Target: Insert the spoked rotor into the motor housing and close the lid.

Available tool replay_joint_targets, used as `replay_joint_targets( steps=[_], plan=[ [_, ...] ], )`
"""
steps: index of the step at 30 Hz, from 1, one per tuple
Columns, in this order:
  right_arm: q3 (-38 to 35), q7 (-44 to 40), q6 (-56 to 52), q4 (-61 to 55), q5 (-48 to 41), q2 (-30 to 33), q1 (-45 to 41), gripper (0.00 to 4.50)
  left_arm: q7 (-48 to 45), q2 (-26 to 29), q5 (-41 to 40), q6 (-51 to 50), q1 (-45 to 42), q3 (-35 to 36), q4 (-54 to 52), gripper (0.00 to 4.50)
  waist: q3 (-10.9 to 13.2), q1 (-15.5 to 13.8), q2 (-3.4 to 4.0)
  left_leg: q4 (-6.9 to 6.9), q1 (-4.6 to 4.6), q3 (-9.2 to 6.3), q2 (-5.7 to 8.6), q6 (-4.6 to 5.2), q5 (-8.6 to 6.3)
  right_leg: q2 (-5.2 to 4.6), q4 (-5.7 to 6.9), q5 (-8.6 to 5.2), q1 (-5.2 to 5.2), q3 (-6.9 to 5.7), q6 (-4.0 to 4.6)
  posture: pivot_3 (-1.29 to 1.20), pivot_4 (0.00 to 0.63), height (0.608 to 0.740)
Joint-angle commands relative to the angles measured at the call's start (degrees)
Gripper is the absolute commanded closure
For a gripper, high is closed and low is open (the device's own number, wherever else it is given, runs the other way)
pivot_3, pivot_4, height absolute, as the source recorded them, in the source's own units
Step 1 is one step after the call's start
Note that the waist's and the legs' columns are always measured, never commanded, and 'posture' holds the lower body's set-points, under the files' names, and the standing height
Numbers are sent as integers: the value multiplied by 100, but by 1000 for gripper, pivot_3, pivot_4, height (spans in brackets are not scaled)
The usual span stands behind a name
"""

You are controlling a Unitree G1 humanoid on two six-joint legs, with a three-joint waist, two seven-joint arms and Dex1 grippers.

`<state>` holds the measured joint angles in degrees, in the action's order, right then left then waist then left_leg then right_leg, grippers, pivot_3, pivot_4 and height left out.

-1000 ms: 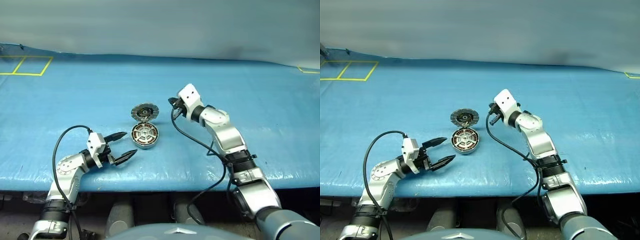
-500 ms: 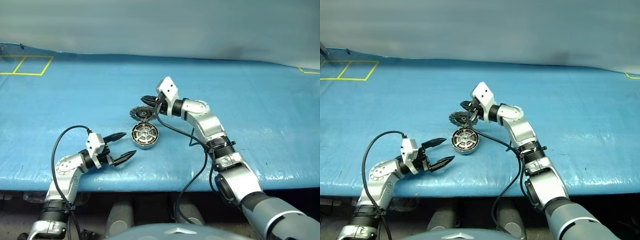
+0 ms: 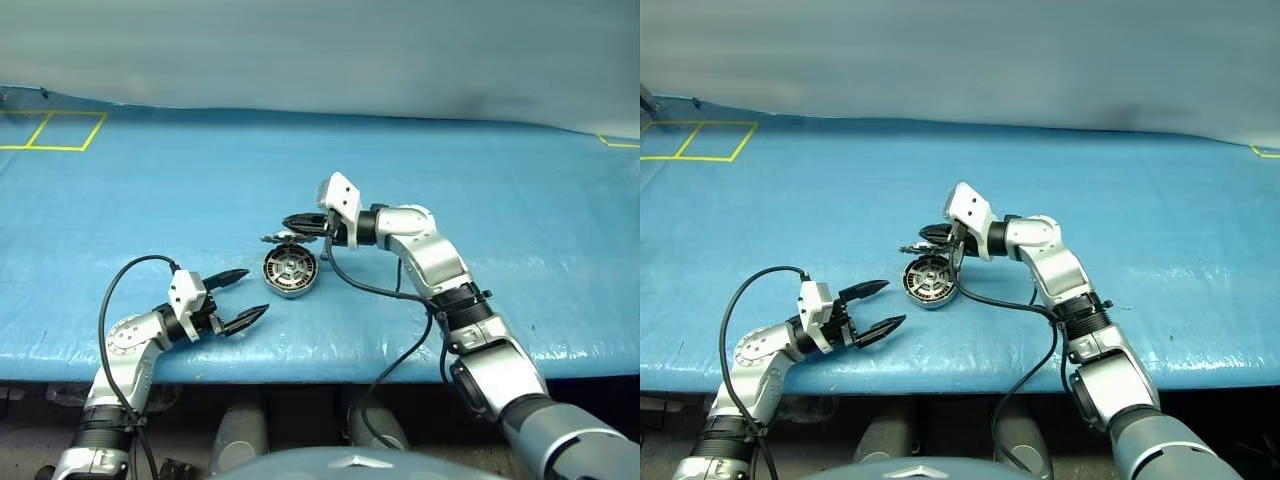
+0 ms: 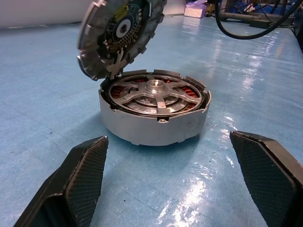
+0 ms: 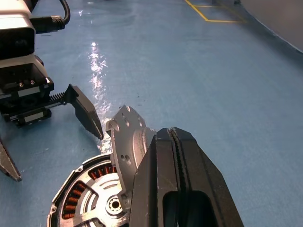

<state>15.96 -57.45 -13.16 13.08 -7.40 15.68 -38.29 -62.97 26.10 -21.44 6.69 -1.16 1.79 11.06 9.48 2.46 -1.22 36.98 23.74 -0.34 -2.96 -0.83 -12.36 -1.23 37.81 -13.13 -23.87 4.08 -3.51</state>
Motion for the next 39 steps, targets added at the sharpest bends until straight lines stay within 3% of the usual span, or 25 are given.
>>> replay_joint_targets(
  steps=[1, 20, 39],
  plan=[
    [67, -63, -41, -395, -44, 73, 189, 4464, 23, 51, -105, 44, 8, 134, -178, 0, 0, 0, 0, 0, -2, 0, 0, 0, 0, 0, 0, -1, 1, 0, 0, 0, 150, 740],
    [519, 351, 76, -698, 384, 174, 1029, 4464, 72, 90, -138, -31, 96, 194, -269, 0, 0, -20, -1, 3, -2, 1, -1, 0, 0, -1, 0, -3, 1, -1, 2, 0, 150, 740],
    [427, 1103, -254, -970, 399, -34, 1745, 4464, 71, 14, -134, -44, 72, 118, -287, 0, -4, -19, -5, 4, -12, 1, -3, -1, 0, -1, 0, -5, 9, -1, 3, 0, 150, 740]
  ],
)
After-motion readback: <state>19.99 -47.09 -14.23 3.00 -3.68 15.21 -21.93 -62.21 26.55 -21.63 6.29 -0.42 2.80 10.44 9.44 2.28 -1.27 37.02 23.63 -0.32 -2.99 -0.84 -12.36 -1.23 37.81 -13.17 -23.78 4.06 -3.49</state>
